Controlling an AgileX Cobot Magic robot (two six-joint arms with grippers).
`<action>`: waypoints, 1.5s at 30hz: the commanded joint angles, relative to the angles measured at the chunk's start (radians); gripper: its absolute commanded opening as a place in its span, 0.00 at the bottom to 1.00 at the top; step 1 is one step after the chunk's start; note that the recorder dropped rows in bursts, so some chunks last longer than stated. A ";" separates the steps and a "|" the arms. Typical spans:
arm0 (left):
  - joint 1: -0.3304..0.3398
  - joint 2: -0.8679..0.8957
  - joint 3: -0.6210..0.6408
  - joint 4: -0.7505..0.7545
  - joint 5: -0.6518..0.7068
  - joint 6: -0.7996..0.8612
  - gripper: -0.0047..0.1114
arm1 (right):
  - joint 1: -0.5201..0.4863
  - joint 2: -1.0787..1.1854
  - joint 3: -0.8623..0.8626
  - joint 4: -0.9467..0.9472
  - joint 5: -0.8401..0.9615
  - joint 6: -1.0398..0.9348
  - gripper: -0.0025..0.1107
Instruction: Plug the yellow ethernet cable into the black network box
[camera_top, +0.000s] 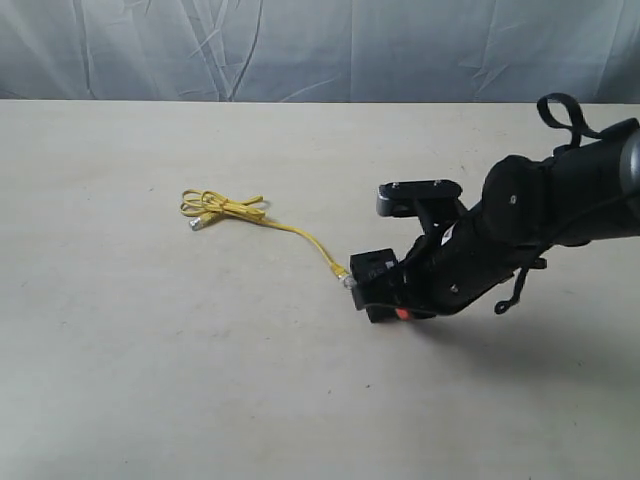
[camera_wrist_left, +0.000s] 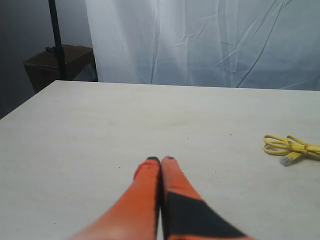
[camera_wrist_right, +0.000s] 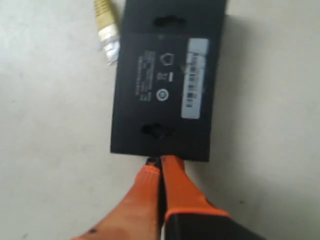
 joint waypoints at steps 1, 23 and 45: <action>0.000 -0.005 0.004 0.001 -0.007 -0.003 0.04 | -0.063 0.001 -0.007 -0.038 -0.044 -0.004 0.01; 0.000 -0.005 0.004 0.001 -0.007 -0.003 0.04 | 0.071 0.006 -0.029 0.089 -0.040 -0.061 0.01; 0.000 -0.005 0.004 0.005 -0.007 -0.003 0.04 | 0.103 0.192 -0.176 0.100 -0.270 -0.058 0.01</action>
